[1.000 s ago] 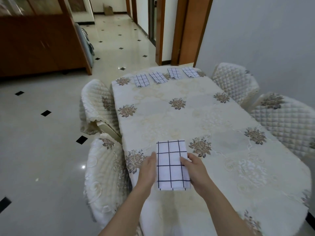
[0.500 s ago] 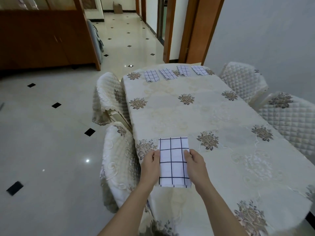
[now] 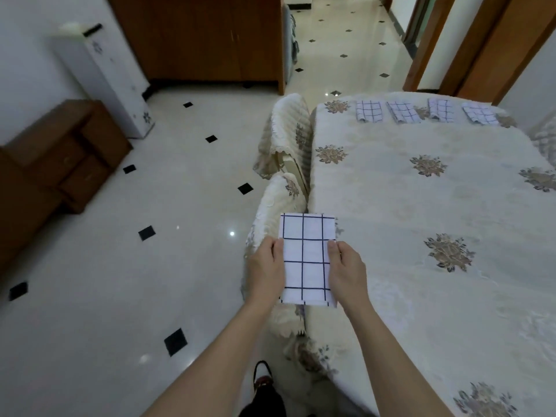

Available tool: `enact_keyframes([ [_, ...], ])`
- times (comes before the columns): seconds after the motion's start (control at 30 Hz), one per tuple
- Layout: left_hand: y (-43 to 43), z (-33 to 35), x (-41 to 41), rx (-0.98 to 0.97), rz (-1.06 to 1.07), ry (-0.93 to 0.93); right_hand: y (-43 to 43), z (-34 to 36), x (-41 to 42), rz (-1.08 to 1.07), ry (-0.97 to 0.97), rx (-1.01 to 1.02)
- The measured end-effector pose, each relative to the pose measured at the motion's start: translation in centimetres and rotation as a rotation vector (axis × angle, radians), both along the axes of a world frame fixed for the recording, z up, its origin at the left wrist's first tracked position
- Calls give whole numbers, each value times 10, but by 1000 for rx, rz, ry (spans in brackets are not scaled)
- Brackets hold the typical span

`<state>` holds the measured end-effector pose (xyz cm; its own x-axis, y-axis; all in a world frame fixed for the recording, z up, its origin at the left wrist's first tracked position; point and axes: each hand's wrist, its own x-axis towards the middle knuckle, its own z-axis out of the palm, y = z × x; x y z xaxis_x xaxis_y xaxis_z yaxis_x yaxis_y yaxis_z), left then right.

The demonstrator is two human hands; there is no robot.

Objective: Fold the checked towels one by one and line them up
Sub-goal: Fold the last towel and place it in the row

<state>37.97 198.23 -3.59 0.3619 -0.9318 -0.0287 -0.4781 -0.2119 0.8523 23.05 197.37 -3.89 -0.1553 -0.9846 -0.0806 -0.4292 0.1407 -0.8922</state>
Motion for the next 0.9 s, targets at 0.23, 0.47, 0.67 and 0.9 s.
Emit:
enact_keyframes([
  [0.23,25,3,72,-12,178,-18,-7,1,77,219,-8,-16],
  [0.47,11,-7,153,-29,303,-3,-37,-2,163,335,61,-46],
  [0.67,-50,-29,240,-23,301,48,-98,-16,252,333,100,-30],
  [0.9,-143,-34,355,14,248,42,-182,-18,360,270,123,39],
])
